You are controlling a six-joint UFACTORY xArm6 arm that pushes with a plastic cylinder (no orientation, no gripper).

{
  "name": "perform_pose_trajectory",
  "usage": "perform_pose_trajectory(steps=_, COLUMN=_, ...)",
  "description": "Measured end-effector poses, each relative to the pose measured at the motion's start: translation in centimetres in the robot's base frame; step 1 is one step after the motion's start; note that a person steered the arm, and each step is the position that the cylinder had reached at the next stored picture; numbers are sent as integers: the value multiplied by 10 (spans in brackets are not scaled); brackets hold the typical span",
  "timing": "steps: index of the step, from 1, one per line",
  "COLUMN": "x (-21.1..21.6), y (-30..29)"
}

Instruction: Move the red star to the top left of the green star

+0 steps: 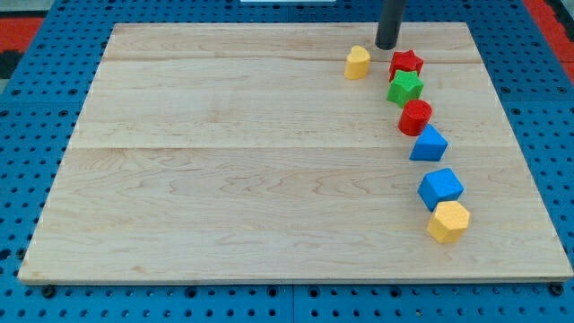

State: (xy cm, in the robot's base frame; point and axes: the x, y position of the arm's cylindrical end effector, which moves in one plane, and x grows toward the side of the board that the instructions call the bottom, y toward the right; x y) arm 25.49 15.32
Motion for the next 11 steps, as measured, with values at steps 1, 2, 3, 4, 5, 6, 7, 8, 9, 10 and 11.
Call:
perform_pose_trajectory(steps=1, x=93, y=-5)
perform_pose_trajectory(steps=2, x=161, y=-8)
perform_pose_trajectory(steps=3, x=129, y=-10)
perform_pose_trajectory(steps=4, x=74, y=-11)
perform_pose_trajectory(steps=5, x=47, y=39)
perform_pose_trajectory(steps=6, x=77, y=41)
perform_pose_trajectory(steps=7, x=134, y=-33)
perform_pose_trajectory(steps=8, x=156, y=-28)
perform_pose_trajectory(steps=9, x=186, y=-35)
perform_pose_trajectory(steps=10, x=202, y=-56)
perform_pose_trajectory(steps=11, x=148, y=-54)
